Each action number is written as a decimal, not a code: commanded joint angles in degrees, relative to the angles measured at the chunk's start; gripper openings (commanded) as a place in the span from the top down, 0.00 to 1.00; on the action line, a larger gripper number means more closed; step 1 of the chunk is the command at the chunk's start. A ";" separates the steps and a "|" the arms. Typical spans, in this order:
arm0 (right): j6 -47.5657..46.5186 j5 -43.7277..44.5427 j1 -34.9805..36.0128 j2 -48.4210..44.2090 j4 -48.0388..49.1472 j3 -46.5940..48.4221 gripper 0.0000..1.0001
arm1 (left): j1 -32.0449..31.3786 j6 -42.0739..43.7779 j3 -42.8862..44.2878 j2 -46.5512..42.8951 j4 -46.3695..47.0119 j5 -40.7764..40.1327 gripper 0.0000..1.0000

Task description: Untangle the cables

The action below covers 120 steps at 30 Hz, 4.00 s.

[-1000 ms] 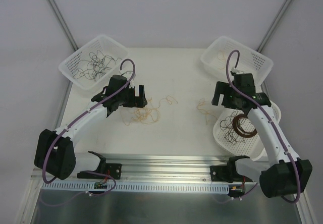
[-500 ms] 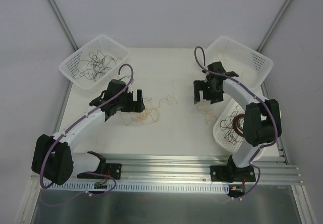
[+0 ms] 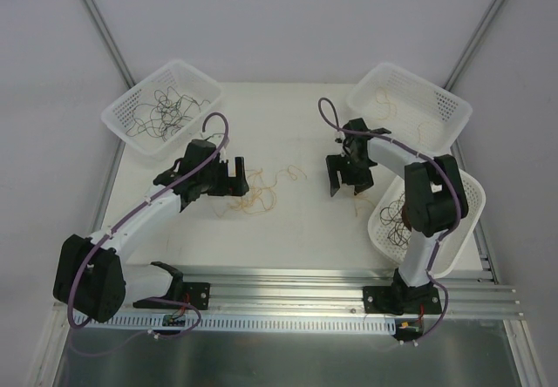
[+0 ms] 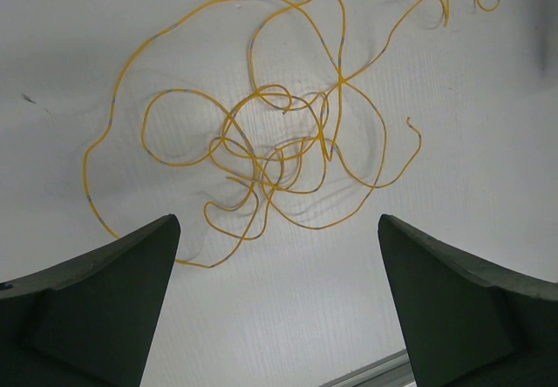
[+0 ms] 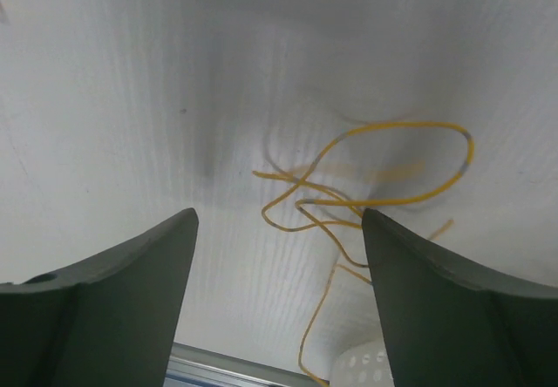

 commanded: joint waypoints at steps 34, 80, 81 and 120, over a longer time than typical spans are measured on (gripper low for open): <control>-8.57 9.85 -8.33 -15.77 -2.20 30.87 0.99 | -0.44 0.92 -0.74 -0.85 -0.03 -1.74 0.01; 1.60 -14.11 5.35 -9.97 15.29 8.83 0.21 | -0.44 -5.93 3.73 6.43 0.15 1.68 0.04; 3.10 -14.37 7.28 -10.40 17.65 6.12 0.21 | -0.53 -6.19 4.27 7.83 0.32 2.04 0.05; 23.16 -20.36 19.42 3.13 39.12 -4.89 0.88 | 0.70 0.22 18.24 9.96 -3.27 -1.30 1.00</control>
